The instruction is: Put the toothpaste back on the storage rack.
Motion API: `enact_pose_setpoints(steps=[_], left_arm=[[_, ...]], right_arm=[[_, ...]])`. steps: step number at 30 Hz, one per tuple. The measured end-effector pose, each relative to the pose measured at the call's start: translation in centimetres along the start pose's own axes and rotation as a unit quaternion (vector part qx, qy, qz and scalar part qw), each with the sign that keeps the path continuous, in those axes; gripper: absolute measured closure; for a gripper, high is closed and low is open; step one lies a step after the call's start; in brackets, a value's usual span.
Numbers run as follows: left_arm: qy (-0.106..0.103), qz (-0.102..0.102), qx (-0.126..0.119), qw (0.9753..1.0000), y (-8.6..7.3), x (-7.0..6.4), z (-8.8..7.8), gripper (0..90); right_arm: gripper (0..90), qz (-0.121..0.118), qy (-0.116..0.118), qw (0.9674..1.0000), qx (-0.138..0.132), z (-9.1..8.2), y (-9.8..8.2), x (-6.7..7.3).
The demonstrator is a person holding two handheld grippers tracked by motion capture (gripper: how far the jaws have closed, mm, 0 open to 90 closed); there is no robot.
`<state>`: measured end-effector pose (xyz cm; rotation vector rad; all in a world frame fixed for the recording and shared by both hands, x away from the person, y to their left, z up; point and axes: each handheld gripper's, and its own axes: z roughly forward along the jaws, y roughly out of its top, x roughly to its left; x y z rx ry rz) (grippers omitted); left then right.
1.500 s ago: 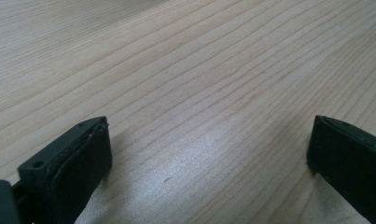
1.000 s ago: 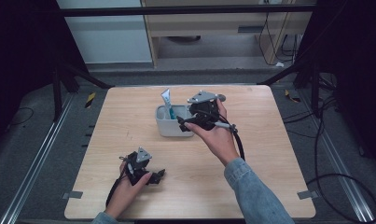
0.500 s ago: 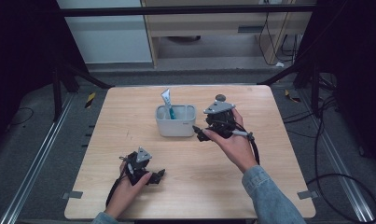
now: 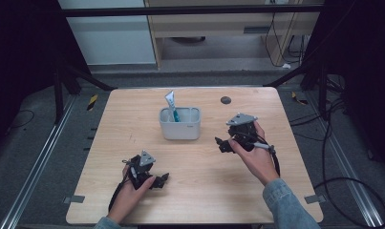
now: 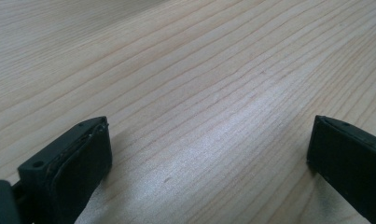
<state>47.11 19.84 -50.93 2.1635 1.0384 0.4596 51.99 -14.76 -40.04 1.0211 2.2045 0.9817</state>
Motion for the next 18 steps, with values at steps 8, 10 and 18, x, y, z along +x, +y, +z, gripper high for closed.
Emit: enact_pose_setpoints(steps=[8, 10, 18], left_arm=[[0.000, -0.002, 0.000, 1.0000, 0.0, 0.0, 0.0, 0.0], [0.000, 0.000, 0.000, 1.0000, 0.0, 0.0, 0.0, 0.0], [0.000, 0.000, 0.000, 1.0000, 0.0, 0.0, 0.0, 0.0]], right_arm=[[7.6, 0.033, -0.012, 0.9993, 0.014, 0.5, -4.6, -2.0], [7.5, 0.037, -0.014, 0.9991, 0.016, 0.5, -5.0, -2.1], [7.5, 0.078, -0.034, 0.9957, 0.038, 0.6, -8.9, -4.4]])
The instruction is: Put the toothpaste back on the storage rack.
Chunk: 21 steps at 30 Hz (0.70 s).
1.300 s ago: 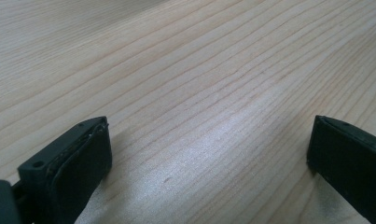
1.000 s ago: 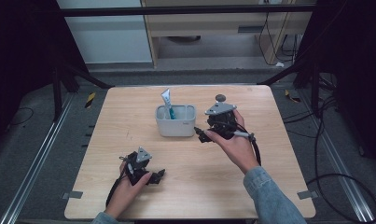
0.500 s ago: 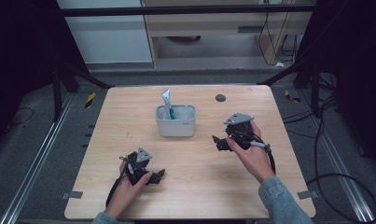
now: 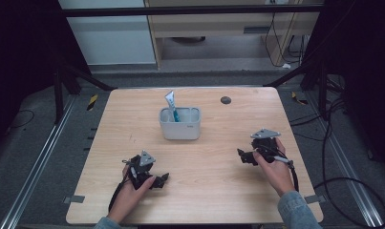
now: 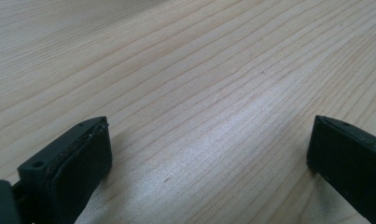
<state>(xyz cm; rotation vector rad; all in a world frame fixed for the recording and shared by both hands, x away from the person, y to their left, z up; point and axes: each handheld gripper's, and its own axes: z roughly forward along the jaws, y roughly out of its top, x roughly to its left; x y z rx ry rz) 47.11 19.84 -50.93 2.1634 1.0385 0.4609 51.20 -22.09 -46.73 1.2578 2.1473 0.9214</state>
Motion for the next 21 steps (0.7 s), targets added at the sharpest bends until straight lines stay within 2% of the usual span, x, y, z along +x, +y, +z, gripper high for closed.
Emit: enact_pose_setpoints(steps=[1, 4, 7, 9, 11, 15, 17, 19, 21], left_arm=[[0.000, 0.000, 0.000, 1.0000, 0.0, 0.0, 0.0, 0.0], [0.000, 0.000, 0.000, 1.0000, 0.0, 0.0, 0.0, 0.0], [0.000, 0.000, 0.000, 1.0000, 0.0, 0.0, 0.0, 0.0], [0.000, 0.000, 0.000, 1.0000, 0.0, 0.0, 0.0, 0.0], [0.000, 0.000, 0.000, 1.0000, 0.0, 0.0, 0.0, 0.0], [0.000, 0.000, 0.000, 1.0000, 0.0, 0.0, 0.0, 0.0], [0.000, 0.000, 0.000, 1.0000, 0.0, 0.0, 0.0, 0.0], [0.000, 0.000, 0.000, 1.0000, 0.0, 0.0, 0.0, 0.0], [0.000, 0.000, 0.000, 1.0000, 0.0, 0.0, 0.0, 0.0]], right_arm=[[7.7, 0.011, -0.005, 0.9999, 0.003, 0.1, -0.8, -0.7], [7.8, 0.020, -0.012, 0.9996, 0.012, 0.4, -1.7, -1.5], [8.1, 0.032, -0.013, 0.9994, 0.009, 0.5, -2.4, -2.0], [8.5, 0.048, -0.016, 0.9987, 0.006, 0.7, -3.1, -2.6], [8.6, 0.050, -0.022, 0.9985, 0.010, 0.9, -3.6, -2.9], [8.9, 0.071, -0.027, 0.9971, 0.010, 1.3, -4.1, -3.6], [8.8, 0.068, -0.030, 0.9972, 0.010, 1.4, -4.2, -3.7], [8.9, 0.082, -0.031, 0.9961, 0.010, 1.8, -4.2, -4.0], [8.8, 0.084, -0.031, 0.9959, 0.011, 1.9, -4.3, -4.0]])
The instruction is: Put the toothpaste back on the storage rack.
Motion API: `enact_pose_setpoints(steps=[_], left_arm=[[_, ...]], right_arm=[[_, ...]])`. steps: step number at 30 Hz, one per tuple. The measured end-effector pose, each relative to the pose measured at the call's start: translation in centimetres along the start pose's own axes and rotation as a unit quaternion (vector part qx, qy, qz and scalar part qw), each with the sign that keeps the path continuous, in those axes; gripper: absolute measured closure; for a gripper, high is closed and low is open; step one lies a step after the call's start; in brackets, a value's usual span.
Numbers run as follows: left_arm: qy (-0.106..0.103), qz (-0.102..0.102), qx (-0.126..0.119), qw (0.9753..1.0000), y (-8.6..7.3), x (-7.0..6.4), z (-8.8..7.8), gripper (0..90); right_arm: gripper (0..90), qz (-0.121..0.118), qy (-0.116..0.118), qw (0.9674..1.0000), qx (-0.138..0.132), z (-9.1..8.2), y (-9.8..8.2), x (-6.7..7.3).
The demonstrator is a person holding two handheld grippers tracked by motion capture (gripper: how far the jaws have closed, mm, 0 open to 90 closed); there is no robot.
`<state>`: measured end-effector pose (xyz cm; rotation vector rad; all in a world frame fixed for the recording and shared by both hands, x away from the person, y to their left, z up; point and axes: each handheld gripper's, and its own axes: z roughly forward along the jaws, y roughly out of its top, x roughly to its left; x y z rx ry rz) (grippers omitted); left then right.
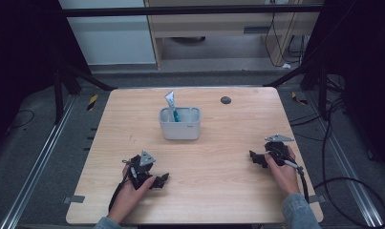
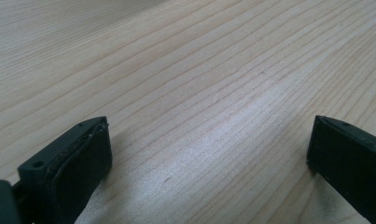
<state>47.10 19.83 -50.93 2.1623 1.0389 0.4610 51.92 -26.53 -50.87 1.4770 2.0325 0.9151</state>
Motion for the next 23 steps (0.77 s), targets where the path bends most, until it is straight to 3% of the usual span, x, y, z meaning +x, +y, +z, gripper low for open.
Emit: enact_pose_setpoints(steps=[15, 18, 23], left_arm=[[0.000, 0.000, 0.000, 1.0000, 0.00, 0.00, 0.00, 0.0], [0.000, -0.001, 0.000, 1.0000, -0.02, -0.04, -0.01, 0.0], [0.000, -0.001, 0.001, 1.0000, 0.00, -0.04, 0.00, 0.0]], right_arm=[[4.9, 0.000, -0.013, 0.9999, 0.007, 0.52, 0.09, 0.34], [0.3, 0.014, -0.028, 0.9994, 0.012, 0.64, 0.08, 0.40], [0.3, 0.032, -0.046, 0.9983, 0.013, 0.36, -0.16, 0.74]])
